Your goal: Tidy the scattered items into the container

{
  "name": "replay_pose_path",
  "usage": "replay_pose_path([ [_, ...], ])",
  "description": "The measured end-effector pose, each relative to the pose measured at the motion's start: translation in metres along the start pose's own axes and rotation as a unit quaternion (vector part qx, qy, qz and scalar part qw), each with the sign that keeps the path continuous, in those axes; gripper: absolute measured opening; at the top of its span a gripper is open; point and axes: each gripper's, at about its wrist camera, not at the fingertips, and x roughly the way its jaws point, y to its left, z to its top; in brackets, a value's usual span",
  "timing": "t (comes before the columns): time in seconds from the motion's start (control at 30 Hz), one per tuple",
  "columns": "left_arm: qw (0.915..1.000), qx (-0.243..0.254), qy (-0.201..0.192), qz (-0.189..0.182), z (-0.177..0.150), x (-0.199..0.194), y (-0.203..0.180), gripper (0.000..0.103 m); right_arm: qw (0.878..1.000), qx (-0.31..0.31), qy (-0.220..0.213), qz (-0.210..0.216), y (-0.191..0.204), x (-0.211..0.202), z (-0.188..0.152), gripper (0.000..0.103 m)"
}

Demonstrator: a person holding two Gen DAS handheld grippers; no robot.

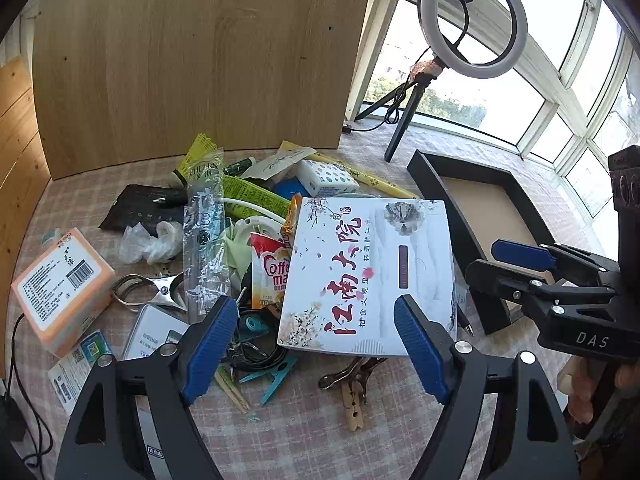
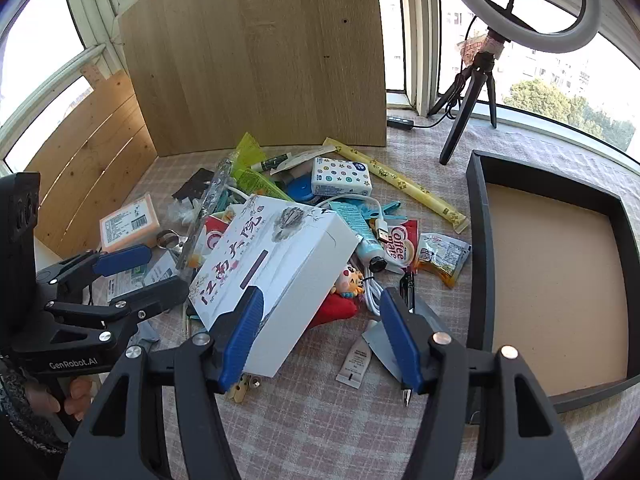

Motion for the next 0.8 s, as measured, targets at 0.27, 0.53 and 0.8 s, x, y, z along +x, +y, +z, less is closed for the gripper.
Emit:
replay_pose_path([
  [0.27, 0.9994, 0.003, 0.029, -0.018, 0.017, 0.027, 0.007, 0.072, 0.999, 0.008, 0.04, 0.013, -0.006, 0.031, 0.007, 0.052],
  [0.53, 0.9965, 0.009, 0.06, -0.057, 0.013, 0.049, -0.009, 0.071, 0.995, 0.055, 0.057, 0.065, -0.03, 0.038, 0.006, 0.052],
  [0.8, 0.9967, 0.007, 0.061, -0.053, 0.018, 0.045, -0.014, 0.06, 0.989, 0.091, 0.066, 0.097, -0.049, 0.035, -0.003, 0.052],
])
